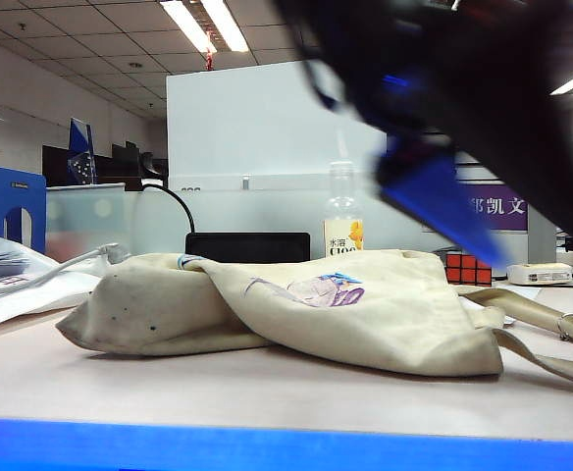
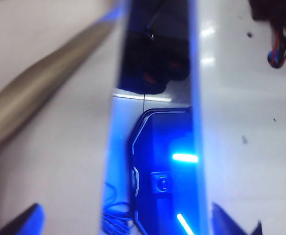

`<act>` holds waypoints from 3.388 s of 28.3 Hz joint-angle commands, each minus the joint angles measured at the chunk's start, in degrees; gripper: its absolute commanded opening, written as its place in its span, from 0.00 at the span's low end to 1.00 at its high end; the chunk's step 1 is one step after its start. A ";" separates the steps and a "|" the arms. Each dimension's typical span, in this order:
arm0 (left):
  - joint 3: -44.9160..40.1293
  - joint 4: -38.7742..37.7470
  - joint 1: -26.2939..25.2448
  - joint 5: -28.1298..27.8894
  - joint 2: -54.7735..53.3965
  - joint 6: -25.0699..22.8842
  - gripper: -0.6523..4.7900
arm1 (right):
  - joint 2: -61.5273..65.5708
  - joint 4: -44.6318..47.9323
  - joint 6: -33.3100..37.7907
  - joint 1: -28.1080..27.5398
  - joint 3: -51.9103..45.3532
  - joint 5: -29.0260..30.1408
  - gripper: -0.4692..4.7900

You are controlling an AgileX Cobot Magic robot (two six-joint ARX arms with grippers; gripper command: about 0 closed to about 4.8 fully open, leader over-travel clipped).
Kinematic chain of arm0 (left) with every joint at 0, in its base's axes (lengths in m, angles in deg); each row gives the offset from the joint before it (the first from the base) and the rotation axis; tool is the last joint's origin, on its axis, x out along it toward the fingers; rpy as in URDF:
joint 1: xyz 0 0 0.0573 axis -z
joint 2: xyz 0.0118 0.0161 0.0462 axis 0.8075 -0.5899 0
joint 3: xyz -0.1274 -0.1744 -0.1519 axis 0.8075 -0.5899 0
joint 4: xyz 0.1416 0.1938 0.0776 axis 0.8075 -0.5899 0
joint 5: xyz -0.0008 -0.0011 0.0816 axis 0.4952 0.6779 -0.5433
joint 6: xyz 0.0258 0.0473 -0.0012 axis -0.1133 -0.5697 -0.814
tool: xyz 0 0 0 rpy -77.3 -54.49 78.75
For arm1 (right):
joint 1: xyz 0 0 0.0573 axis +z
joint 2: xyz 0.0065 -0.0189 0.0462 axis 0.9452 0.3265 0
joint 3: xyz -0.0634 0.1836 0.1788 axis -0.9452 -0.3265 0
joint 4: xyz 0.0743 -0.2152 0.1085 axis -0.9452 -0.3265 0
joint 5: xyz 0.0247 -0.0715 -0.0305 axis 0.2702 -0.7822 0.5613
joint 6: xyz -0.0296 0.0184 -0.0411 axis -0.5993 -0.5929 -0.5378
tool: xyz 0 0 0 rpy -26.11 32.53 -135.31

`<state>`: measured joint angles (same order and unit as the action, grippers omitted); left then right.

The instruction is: Take the glasses case out of the canvas bag and put it on the table.

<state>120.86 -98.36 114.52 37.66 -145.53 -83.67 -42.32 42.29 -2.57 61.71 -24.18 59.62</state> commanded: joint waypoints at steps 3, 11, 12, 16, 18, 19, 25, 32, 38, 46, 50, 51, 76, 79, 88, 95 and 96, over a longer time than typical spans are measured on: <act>7.06 1.38 1.92 -2.64 -7.48 -0.24 0.98 | 0.46 -3.23 -2.05 2.89 5.44 -1.97 0.08; 21.09 4.59 0.79 -0.55 -14.73 4.11 0.98 | 0.46 -7.54 -4.04 6.54 9.44 -2.75 0.08; 22.82 5.44 0.79 0.35 -15.80 5.27 0.98 | 0.46 -7.52 -4.02 6.99 9.44 -2.75 0.08; 26.95 5.01 1.62 2.16 -18.88 7.06 0.98 | 0.46 -9.33 -4.96 8.37 9.44 -2.91 0.08; 27.23 3.39 2.08 3.13 -19.71 7.78 0.98 | 0.46 -10.16 -5.55 8.85 9.46 -3.28 0.08; 27.23 2.54 2.47 3.34 -20.24 7.72 0.98 | 0.46 -10.40 -6.45 9.03 9.49 -3.56 0.08; 27.19 0.52 3.21 6.19 -22.32 8.09 0.98 | 0.46 -10.49 -12.70 11.41 11.80 -6.27 0.08; 27.19 4.57 3.98 9.49 -25.29 12.92 0.98 | 0.46 -12.46 -14.34 16.87 15.26 -11.58 0.08; 27.23 10.01 5.53 10.38 -27.61 17.64 0.98 | 0.46 -16.79 -15.34 21.20 16.28 -14.78 0.08; 27.23 16.79 5.79 11.28 -29.62 27.04 0.64 | 0.42 -19.63 -15.34 23.63 16.63 -16.39 0.08; 27.21 16.72 5.20 10.25 -29.62 26.97 0.38 | 0.42 -20.85 -15.34 23.61 16.63 -16.68 0.08; 27.17 16.44 5.01 9.49 -29.62 27.10 0.34 | 0.42 -20.94 -15.34 23.61 16.63 -16.70 0.08; 27.10 22.25 -6.43 15.76 -17.07 39.95 0.11 | 0.48 -24.33 -26.77 23.58 16.55 -21.49 0.08; 27.10 17.90 -8.44 15.74 -12.57 39.71 0.11 | 0.48 -24.22 -27.80 23.63 16.33 -23.23 0.08; 27.10 0.33 -10.71 15.45 -2.19 37.27 0.11 | 0.94 -22.32 -27.78 23.63 10.91 -21.55 0.08; 27.10 -8.85 -9.81 12.50 5.77 35.89 0.11 | 6.56 -16.35 -27.74 23.58 8.66 -15.30 0.08; 27.10 -9.90 -9.81 12.50 7.06 35.95 0.11 | 7.65 -15.08 -27.71 23.56 8.63 -14.88 0.08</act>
<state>147.81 -106.53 104.70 50.27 -139.93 -47.58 -35.94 23.23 -30.24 85.34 -15.77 43.43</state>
